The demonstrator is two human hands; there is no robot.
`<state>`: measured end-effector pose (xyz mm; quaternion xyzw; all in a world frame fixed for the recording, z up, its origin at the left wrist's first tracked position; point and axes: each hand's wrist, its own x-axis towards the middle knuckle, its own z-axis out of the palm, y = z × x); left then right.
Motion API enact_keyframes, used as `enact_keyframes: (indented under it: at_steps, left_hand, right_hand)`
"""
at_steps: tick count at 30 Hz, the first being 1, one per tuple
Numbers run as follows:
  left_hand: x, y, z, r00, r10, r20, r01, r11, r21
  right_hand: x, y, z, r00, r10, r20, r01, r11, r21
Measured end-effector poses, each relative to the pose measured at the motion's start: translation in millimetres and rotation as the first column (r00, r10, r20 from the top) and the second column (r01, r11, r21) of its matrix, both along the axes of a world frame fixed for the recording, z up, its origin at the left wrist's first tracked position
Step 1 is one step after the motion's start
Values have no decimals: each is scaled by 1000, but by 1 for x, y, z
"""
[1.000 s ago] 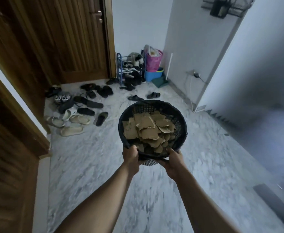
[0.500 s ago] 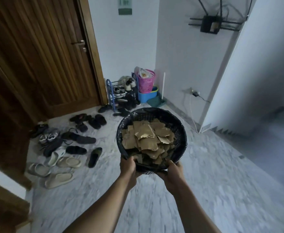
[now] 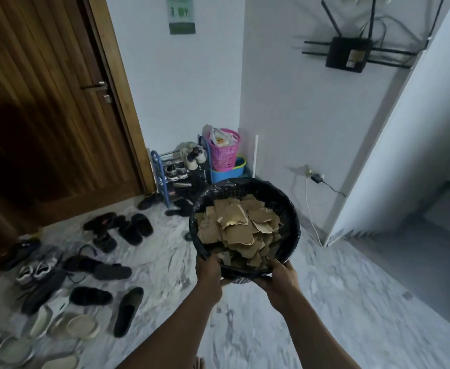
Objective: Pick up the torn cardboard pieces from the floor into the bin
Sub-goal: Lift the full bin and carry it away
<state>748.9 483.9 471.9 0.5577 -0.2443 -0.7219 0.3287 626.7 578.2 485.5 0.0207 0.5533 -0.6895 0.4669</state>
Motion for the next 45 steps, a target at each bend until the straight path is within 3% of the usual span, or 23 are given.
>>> enact_keyframes:
  at_steps: [5, 13, 21, 25, 34, 37, 42, 45]
  left_hand:
    - [-73, -112, 1, 996, -86, -11, 86, 996, 15]
    - [-219, -230, -2, 918, -392, 66, 392, 920, 0]
    - [-394, -343, -75, 778, -605, 171, 577, 795, 190]
    - [-470, -385, -115, 765, -610, 209, 550, 786, 281]
    - [-601, -435, -283, 737, -635, 233, 500, 744, 444]
    - [-637, -452, -362, 679, -684, 268, 523, 706, 478]
    - [-686, -473, -474, 465, -813, 351, 684, 582, 440]
    - [-700, -480, -548, 419, -837, 352, 660, 547, 514]
  right_hand:
    - [-64, -101, -2, 994, -106, -8, 106, 994, 19]
    - [-186, -190, -12, 941, -335, 47, 332, 941, 66]
    - [-355, -266, -79, 888, -436, 143, 409, 894, 186]
    - [-428, -299, -122, 865, -458, 204, 398, 875, 277]
    - [-535, -361, -290, 736, -644, 208, 470, 707, 528]
    - [-557, -379, -379, 705, -687, 175, 492, 652, 576]
    - [-590, -399, -516, 682, -713, 164, 493, 614, 617]
    - [-601, -402, -579, 661, -721, 209, 451, 604, 656]
